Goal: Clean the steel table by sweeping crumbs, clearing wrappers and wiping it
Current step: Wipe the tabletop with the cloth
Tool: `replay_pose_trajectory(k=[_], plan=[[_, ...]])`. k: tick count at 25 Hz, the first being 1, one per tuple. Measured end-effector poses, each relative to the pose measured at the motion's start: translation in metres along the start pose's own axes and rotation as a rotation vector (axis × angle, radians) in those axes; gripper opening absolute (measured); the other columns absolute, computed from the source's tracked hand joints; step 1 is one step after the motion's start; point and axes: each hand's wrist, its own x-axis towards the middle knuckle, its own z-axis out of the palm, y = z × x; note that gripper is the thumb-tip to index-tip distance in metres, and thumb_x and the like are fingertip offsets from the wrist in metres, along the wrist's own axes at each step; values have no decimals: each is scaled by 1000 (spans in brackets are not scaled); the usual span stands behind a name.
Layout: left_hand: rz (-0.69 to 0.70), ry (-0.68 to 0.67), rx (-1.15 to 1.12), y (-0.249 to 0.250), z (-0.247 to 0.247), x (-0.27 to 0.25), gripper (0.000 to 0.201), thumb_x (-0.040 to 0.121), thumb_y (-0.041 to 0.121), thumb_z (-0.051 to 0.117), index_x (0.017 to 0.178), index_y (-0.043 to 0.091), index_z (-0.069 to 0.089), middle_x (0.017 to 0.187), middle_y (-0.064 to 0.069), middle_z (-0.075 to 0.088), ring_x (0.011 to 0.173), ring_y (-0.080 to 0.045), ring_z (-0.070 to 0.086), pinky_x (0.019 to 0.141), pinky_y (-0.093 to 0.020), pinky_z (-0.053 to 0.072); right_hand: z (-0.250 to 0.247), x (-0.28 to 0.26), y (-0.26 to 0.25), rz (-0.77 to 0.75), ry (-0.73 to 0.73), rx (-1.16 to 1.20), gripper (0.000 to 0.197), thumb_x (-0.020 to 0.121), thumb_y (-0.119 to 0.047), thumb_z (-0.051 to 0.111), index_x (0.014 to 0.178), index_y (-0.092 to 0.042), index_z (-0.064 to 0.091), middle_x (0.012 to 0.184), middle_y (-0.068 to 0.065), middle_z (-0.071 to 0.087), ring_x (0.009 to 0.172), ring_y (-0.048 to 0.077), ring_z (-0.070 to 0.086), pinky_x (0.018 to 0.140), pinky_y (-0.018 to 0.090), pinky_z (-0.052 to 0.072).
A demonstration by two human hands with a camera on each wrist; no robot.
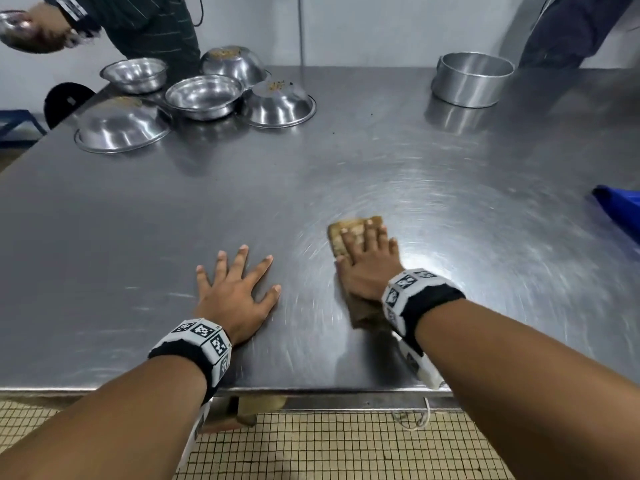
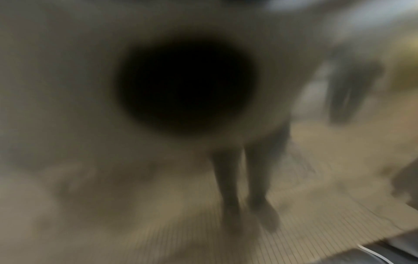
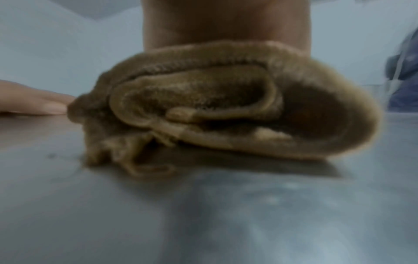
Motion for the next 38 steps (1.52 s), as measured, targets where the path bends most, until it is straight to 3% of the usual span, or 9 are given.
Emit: replay_pose_trajectory(k=[4,9,12,15,20,24,31,38], plan=[[6,9,-12,0,-1,1,64,90,70,23,150,49,13,164,5,1,150,-30,-4,117,-60,-4,16,-45,-27,-216,-16,-39,62,100,-49,20,154,-30,-4,159,16,-18,146,36,-18,118,53,-6],[18,39,-5,1,-1,-2,62,90,68,27,149,48,19,164,4,8,150,-32,2,116,-61,0,33,-115,-8,-326,-22,-48,59,100,-53,16,151,-38,-7,157,9,-25,143,29,-27,118,47,-11],[24,37,6,1,-4,-6,62,90,68,27,149,49,21,164,3,9,150,-32,3,117,-60,2,42,-150,23,-291,12,-20,58,99,-55,15,150,-42,-9,156,5,-29,142,24,-31,119,44,-12],[47,47,9,2,-5,-19,63,91,67,28,150,46,21,164,1,8,150,-33,2,117,-59,2,40,-170,62,-162,24,-2,59,98,-56,11,149,-41,-15,154,1,-34,139,22,-36,118,46,-12],[16,49,-17,7,1,-35,64,91,68,27,150,47,18,164,2,4,150,-31,0,118,-56,0,19,-147,129,176,60,70,66,96,-59,17,153,-35,-8,156,8,-29,141,28,-31,117,48,-15],[1,82,-13,8,4,-32,63,90,70,29,149,48,21,164,4,8,150,-31,3,118,-57,1,12,-105,128,240,117,83,71,95,-57,24,155,-27,0,160,12,-16,145,32,-22,118,47,-10],[-10,73,-23,8,8,-29,65,88,72,27,148,48,21,163,5,9,150,-31,2,118,-58,0,6,-66,91,215,91,97,72,95,-57,23,155,-27,-2,160,13,-15,145,33,-20,119,47,-10],[-1,91,-7,9,7,-31,64,88,71,26,148,48,23,163,4,11,149,-31,5,117,-59,1,27,-80,13,-71,87,51,68,97,-53,25,154,-28,-3,160,15,-14,146,35,-18,119,49,-8]])
